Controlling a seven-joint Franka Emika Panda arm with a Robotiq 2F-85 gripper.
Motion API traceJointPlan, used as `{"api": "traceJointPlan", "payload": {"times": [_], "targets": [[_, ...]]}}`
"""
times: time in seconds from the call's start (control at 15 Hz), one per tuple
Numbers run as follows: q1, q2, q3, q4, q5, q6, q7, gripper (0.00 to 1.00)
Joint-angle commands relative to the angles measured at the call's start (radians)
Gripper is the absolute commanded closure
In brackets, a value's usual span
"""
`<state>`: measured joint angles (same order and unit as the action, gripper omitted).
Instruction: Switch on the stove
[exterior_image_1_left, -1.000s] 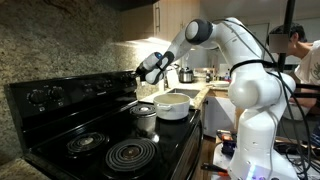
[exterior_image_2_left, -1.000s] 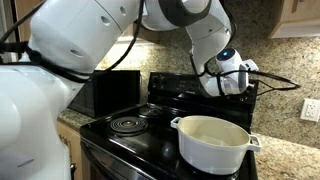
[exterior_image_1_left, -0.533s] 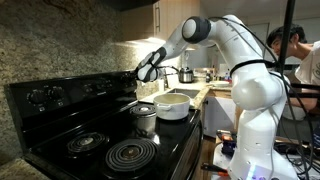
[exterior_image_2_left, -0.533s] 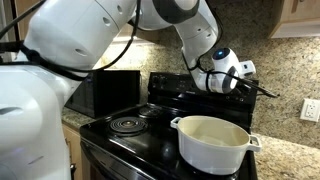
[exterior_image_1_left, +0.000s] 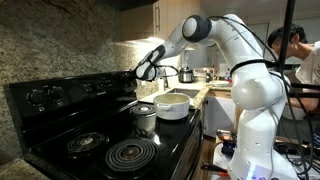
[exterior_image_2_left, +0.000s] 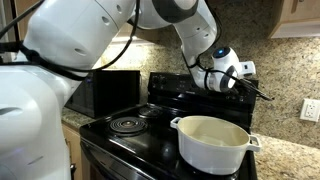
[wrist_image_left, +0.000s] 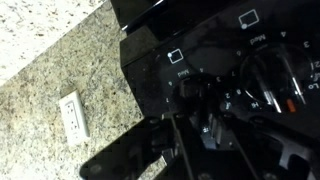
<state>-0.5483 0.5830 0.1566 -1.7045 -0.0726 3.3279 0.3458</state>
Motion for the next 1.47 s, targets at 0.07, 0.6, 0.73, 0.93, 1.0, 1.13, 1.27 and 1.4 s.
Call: {"api": "traceJointPlan", "payload": {"times": [0.07,0.6,0.73,0.93,1.0,1.13,1.27,1.4], "targets": [[-0.052,-0.002,0.136,0.004,0.048,-0.096,0.064,0.88],[-0.247,0.029,0.385,0.015,0.114,-0.154,0.064,0.89],[-0.285,0.038,0.430,0.017,0.126,-0.170,0.063,0.89],[-0.337,0.057,0.496,0.019,0.143,-0.179,0.062,0.89],[-0.348,0.061,0.509,0.019,0.145,-0.181,0.060,0.89],[-0.365,0.068,0.529,0.017,0.147,-0.181,0.060,0.89],[-0.371,0.066,0.531,0.016,0.146,-0.193,0.062,0.83],[-0.369,0.067,0.526,0.016,0.142,-0.191,0.060,0.52]]}}
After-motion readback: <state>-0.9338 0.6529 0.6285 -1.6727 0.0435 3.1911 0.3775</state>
